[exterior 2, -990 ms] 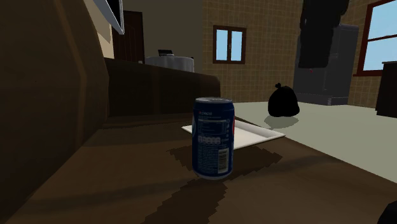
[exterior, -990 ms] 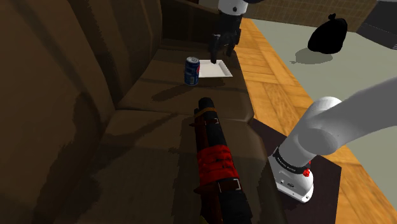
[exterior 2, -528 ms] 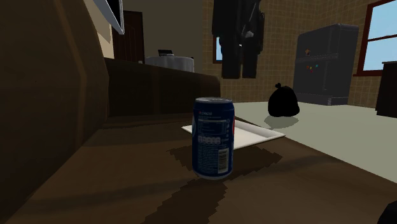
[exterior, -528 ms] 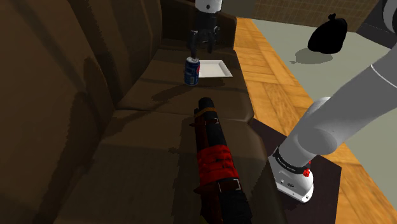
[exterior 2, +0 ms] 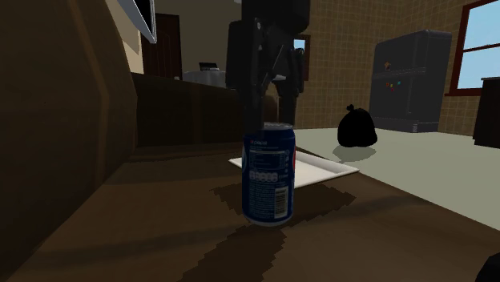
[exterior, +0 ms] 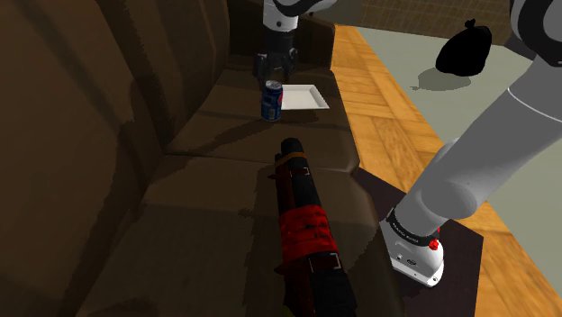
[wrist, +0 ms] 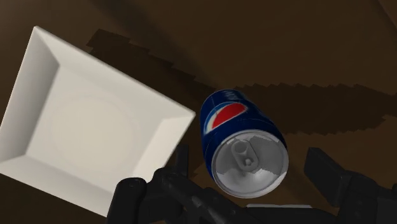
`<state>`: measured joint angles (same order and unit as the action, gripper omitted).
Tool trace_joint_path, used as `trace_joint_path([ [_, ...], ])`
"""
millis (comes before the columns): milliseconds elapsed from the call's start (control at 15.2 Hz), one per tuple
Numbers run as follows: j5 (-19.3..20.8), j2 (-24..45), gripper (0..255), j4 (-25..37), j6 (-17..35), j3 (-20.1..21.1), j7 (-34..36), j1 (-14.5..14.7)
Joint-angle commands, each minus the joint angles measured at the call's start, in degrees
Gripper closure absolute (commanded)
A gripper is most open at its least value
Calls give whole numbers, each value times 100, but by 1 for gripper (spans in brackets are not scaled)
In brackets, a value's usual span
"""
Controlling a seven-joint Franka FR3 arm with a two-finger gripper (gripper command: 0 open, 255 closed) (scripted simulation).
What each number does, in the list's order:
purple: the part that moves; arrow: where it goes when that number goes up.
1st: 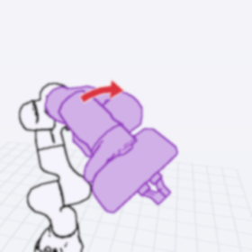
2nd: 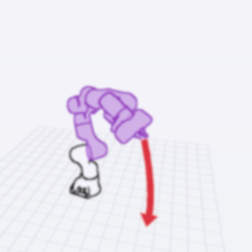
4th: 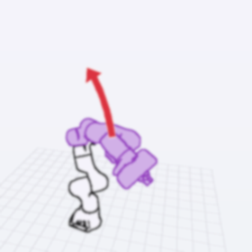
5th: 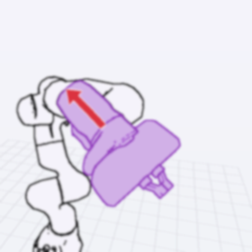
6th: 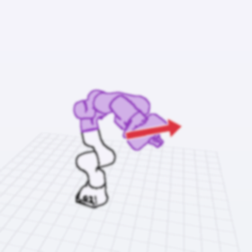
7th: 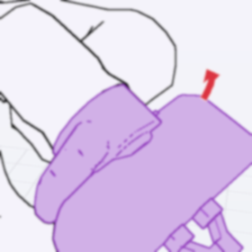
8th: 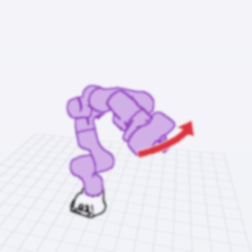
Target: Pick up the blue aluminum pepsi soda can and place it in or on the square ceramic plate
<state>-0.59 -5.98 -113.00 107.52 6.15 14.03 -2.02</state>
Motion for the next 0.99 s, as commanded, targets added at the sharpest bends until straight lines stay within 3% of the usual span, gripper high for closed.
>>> trace_joint_path([
  [0, 4, 42, 0, -111, 155, 3, 6, 2],
  [528, 4, 48, 0, -148, 199, 4, 6, 2],
  [594, 4, 48, 255, -149, 199, 4, 6, 2],
  [924, 4, 49, 255, -147, 199, 4, 6, 2],
])
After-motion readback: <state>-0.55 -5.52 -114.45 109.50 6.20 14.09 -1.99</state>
